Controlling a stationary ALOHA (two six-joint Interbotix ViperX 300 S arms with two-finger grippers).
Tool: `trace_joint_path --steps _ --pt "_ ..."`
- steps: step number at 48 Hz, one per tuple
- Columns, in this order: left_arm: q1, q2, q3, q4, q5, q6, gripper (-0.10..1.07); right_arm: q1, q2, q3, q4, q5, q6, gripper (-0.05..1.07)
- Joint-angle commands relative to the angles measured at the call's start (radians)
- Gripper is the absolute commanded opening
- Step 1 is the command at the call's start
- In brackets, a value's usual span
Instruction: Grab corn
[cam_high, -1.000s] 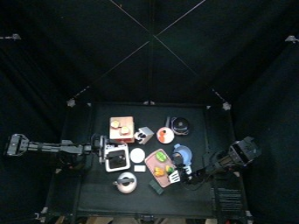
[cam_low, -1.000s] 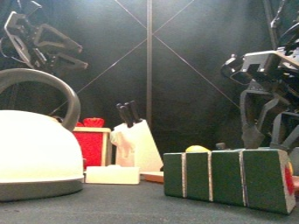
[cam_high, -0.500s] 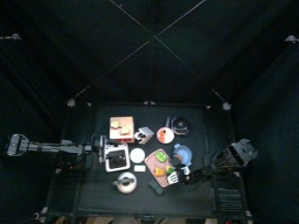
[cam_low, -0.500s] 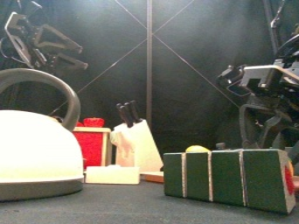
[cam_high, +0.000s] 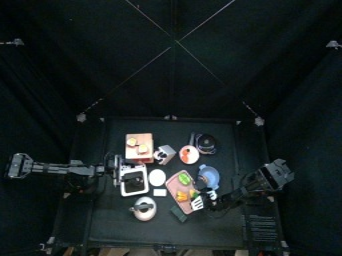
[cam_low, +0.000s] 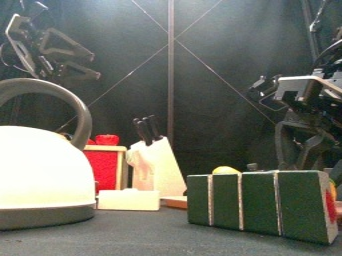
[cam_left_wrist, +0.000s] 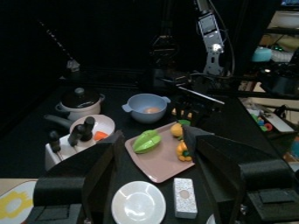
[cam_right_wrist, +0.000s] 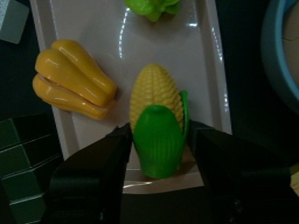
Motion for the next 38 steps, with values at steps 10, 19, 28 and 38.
trace_joint_path --steps 10,19,28,38 --pt "0.002 0.002 -0.011 -0.002 -0.003 0.000 0.91 0.003 -0.040 -0.020 0.005 -0.002 -0.002 0.77" --pt "0.002 0.002 -0.012 -0.002 -0.003 0.000 0.91 0.003 -0.078 -0.018 -0.005 0.003 -0.009 0.77" --pt "0.002 0.002 -0.011 -0.002 -0.003 0.000 0.91 0.003 -0.091 -0.020 -0.031 0.006 -0.009 0.77" --pt "0.003 0.002 -0.012 -0.002 -0.003 0.000 0.91 -0.002 -0.091 -0.018 -0.029 0.006 -0.009 0.77"
